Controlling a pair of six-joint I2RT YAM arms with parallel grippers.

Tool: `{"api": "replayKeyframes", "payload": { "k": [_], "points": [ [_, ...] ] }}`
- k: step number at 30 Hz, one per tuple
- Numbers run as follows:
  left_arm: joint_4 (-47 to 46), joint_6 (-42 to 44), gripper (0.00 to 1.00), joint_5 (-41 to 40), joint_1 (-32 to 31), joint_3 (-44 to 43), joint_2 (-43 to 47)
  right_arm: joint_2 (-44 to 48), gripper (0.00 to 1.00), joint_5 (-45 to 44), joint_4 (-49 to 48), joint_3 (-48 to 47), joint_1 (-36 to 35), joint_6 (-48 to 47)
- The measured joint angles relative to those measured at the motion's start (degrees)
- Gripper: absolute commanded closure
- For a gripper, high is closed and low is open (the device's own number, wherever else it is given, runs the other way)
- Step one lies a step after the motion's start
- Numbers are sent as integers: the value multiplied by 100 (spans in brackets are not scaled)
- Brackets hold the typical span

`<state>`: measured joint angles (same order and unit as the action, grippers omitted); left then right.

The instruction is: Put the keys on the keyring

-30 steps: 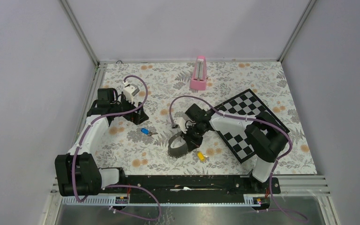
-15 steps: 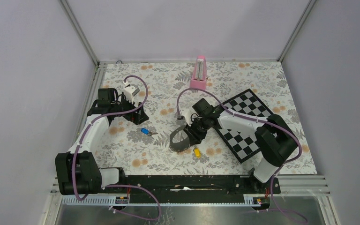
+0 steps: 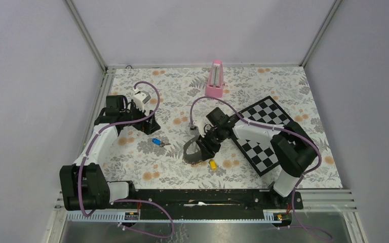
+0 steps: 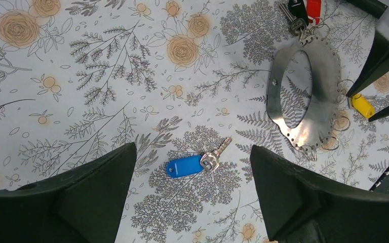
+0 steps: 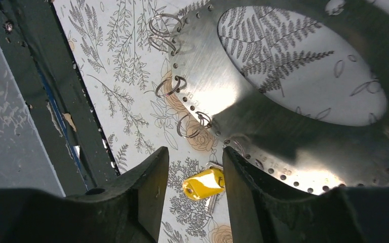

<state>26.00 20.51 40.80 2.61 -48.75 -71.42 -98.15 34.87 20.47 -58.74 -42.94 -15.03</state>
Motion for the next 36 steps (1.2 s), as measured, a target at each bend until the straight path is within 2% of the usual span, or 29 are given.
{"api": "replayKeyframes", "payload": {
  "k": [25,36],
  "points": [
    [-2,-2,9,-70,0,0,11,-748,49,669,0,-157,-68,444],
    [-2,-2,9,-70,0,0,11,-916,54,675,0,-315,-68,645]
  ]
}}
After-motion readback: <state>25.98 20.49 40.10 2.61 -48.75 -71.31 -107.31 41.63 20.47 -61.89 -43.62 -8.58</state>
